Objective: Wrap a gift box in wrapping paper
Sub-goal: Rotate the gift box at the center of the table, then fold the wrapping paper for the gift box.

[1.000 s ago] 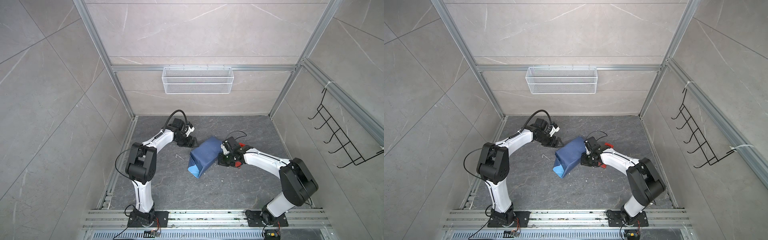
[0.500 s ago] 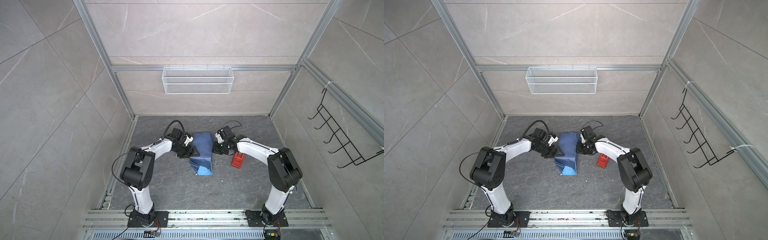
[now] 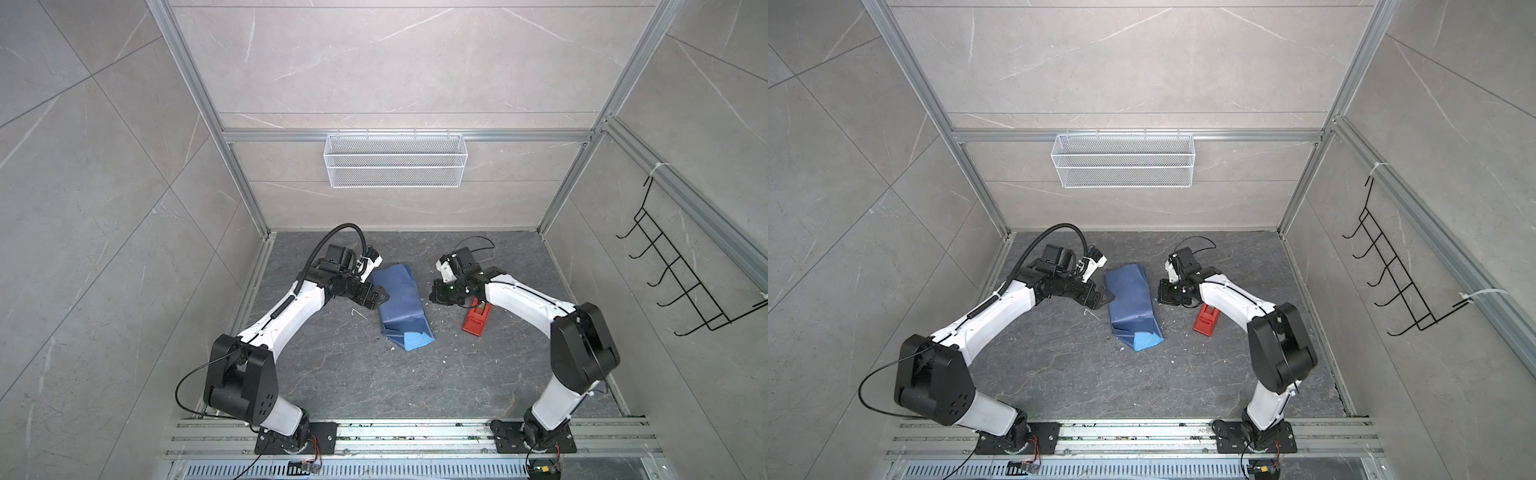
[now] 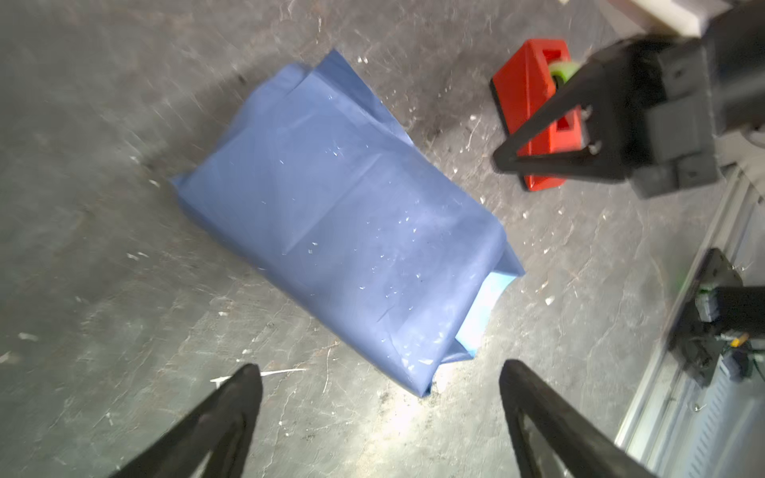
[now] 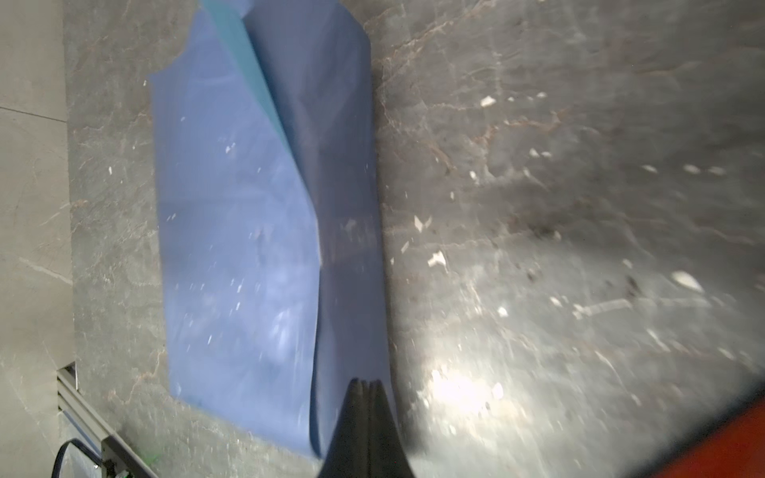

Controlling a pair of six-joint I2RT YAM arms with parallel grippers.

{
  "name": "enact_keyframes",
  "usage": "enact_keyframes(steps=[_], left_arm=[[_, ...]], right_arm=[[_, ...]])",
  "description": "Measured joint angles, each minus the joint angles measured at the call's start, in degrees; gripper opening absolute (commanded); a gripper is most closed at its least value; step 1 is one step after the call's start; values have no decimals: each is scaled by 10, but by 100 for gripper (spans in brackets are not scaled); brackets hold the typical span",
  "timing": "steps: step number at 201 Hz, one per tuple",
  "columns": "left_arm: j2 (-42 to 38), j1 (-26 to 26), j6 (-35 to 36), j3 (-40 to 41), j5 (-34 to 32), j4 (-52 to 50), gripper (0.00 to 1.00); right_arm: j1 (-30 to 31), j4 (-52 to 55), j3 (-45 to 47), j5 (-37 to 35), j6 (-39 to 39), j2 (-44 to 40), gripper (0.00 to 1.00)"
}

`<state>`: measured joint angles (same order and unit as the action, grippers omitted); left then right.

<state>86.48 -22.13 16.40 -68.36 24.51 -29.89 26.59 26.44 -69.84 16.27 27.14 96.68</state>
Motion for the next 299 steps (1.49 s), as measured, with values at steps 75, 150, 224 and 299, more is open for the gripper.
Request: enact_keyframes(steps=[75, 150, 224, 299], left_arm=[[73, -102, 322, -3, -70, 11, 100], [114, -163, 443, 37, -160, 73, 100], [114, -176, 490, 84, -212, 169, 96], [114, -192, 492, 126, -262, 270, 86]], right_arm=[[0, -42, 136, 18, 6, -43, 1], [1, -99, 168, 41, 19, -37, 1], [6, -139, 171, 63, 29, 2, 0], [8, -161, 171, 83, 39, 22, 0]])
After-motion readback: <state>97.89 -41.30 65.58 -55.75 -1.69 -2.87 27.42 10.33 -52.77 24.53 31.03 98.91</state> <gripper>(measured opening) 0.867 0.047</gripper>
